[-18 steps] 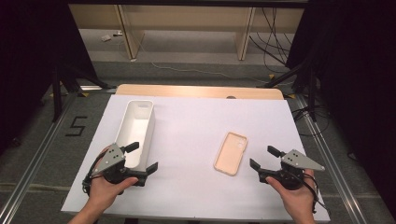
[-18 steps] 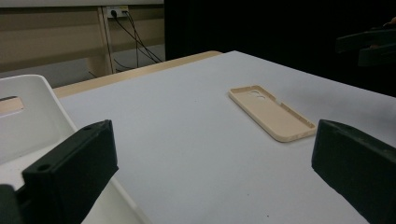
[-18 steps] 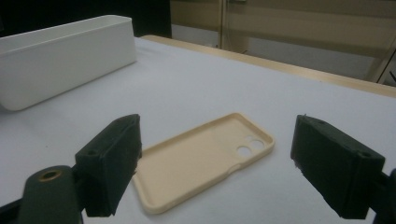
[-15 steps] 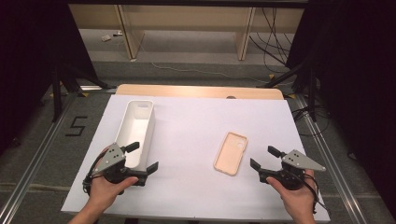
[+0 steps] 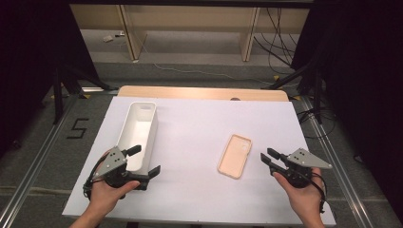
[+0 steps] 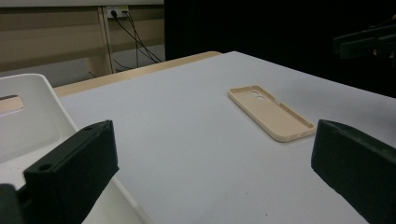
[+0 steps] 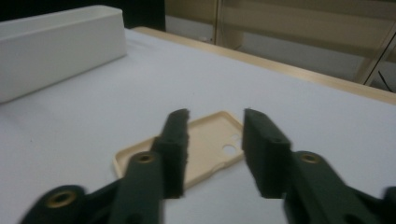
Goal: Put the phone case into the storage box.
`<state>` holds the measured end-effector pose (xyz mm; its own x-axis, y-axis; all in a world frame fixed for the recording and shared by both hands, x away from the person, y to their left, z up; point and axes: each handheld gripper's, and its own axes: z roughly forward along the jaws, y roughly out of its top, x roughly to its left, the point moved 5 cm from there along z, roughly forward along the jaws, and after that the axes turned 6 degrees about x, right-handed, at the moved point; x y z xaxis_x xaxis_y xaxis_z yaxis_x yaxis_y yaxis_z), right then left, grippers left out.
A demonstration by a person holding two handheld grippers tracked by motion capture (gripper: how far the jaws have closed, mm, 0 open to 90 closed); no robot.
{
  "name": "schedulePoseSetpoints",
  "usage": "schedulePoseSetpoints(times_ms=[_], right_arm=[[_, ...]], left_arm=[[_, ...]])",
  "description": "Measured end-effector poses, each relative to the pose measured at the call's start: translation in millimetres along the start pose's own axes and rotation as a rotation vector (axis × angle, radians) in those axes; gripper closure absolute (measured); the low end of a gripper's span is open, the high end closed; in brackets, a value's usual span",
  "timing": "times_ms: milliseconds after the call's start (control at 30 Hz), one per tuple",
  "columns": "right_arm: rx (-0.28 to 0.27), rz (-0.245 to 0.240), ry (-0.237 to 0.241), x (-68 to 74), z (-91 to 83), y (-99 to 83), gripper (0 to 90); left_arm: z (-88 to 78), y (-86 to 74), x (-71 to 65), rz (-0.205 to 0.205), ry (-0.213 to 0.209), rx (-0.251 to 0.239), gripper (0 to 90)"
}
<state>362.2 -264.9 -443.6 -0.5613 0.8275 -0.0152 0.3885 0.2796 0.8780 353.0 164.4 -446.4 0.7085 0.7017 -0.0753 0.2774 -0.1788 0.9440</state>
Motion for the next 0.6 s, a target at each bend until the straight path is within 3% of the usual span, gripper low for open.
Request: schedulePoseSetpoints(times_ms=[33, 67, 167, 200, 300, 600], right_arm=[[0.036, -0.019, -0.012, -3.8, 2.8, 0.0, 84.3], [0.079, -0.021, -0.016, -5.8, 3.0, -0.6, 88.6], [0.093, -0.025, -0.022, -9.4, 10.6, -0.5, 90.0], [0.139, -0.024, -0.014, -11.4, 17.8, -1.4, 90.0], [0.186, -0.035, -0.012, -13.6, 29.4, -0.7, 90.0], [0.264, -0.017, -0.013, -20.5, 58.5, -0.5, 90.0]], left_arm=[[-0.3, -0.3, 0.0, -0.001, 0.000, 0.001, 0.1], [-0.5, -0.5, 0.1, -0.001, 0.002, 0.002, 0.2], [-0.5, -1.3, 0.3, -0.007, 0.005, 0.003, 0.3], [-1.1, -1.4, 0.7, -0.009, 0.009, 0.001, 0.4], [-2.6, -1.4, 1.3, -0.006, 0.009, -0.004, 0.5], [-5.9, -1.2, 0.7, -0.008, 0.014, -0.010, 0.4]])
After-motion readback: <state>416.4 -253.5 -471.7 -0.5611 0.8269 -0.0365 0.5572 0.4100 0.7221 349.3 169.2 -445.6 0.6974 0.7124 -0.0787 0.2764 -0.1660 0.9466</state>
